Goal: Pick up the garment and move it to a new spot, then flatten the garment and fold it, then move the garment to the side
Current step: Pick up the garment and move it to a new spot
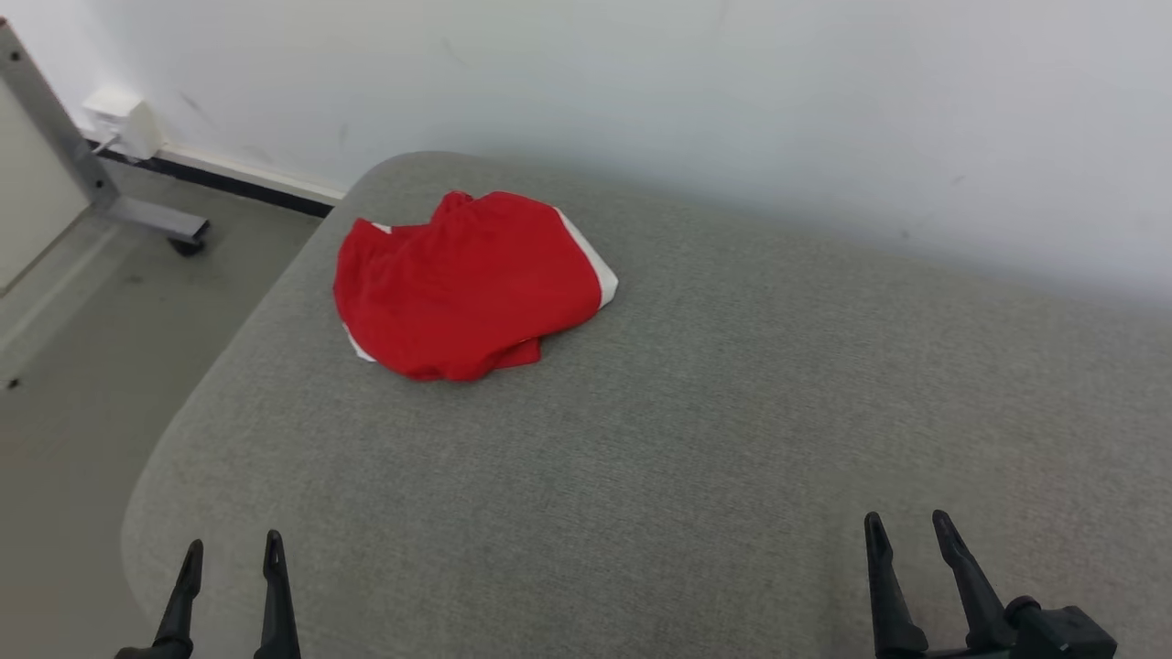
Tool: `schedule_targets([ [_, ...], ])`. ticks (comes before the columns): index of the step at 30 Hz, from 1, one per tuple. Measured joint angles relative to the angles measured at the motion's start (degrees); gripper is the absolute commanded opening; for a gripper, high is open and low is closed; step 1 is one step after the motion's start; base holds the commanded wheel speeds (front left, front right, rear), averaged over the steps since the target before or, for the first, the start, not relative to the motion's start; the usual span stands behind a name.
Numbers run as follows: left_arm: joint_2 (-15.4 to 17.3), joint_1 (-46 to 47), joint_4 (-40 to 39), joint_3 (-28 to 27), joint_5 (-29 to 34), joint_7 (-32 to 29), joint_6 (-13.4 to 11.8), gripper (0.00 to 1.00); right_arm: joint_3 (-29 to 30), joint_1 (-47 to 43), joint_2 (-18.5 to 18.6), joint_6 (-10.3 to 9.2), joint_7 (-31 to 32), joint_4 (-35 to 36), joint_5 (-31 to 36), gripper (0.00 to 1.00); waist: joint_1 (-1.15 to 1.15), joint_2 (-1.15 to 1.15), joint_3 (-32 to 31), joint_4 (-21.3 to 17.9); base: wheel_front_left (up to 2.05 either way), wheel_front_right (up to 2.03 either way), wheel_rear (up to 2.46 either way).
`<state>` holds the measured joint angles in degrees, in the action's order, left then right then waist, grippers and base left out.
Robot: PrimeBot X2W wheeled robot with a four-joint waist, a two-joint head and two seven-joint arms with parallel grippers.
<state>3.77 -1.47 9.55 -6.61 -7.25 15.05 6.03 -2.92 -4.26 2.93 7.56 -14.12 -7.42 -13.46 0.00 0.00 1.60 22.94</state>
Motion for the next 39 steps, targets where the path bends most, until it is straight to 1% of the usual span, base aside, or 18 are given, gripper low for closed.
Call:
schedule_targets([
  [7,-0.1,-0.7,-0.2,-0.9,-0.2,0.0,-0.1,1.00,-0.7,0.7,0.0,-0.01,0.0,0.2,0.4,1.00,0.00,0.00,-0.1,5.0,0.00,0.00,0.00],
  [10,-0.1,-0.9,-0.3,-1.5,-0.2,0.0,-0.2,1.00,-1.2,0.8,0.0,-0.01,0.0,0.1,0.4,1.00,0.00,0.00,-0.2,6.1,0.00,0.00,0.00],
  [13,-0.1,-0.9,-0.4,-1.8,-0.2,0.0,-0.2,1.00,-1.2,0.8,0.0,-0.01,0.0,-0.3,0.4,1.00,0.00,0.00,-0.5,6.3,0.00,0.00,0.00],
  [19,-0.1,-0.7,-0.3,-2.5,-0.3,0.0,-0.3,1.00,-0.7,0.9,0.0,0.00,0.0,-0.5,0.3,1.00,0.00,0.00,-0.7,5.0,0.00,0.00,0.00],
  [23,0.2,1.0,0.0,-2.6,-0.9,0.0,-0.1,1.00,-0.2,1.4,0.0,-0.01,0.0,-0.3,0.6,1.00,-0.01,0.00,-0.3,4.0,0.00,0.00,0.00],
  [27,0.6,6.7,0.5,-2.7,-2.9,0.0,0.1,1.00,1.5,2.3,0.0,-0.01,0.1,0.7,1.9,1.00,0.00,0.00,1.0,2.7,0.00,0.00,0.00],
  [32,3.7,16.1,2.7,-2.1,-4.3,-1.0,0.5,1.00,2.7,4.9,0.0,-0.01,1.0,3.0,3.4,1.00,0.00,0.00,3.6,0.5,0.00,0.00,0.00],
  [39,8.3,31.4,6.6,-2.7,-6.9,-4.5,0.9,1.00,5.5,8.5,0.8,-0.01,2.1,6.8,4.9,1.00,0.01,0.00,8.9,-4.0,0.00,0.00,0.00],
])
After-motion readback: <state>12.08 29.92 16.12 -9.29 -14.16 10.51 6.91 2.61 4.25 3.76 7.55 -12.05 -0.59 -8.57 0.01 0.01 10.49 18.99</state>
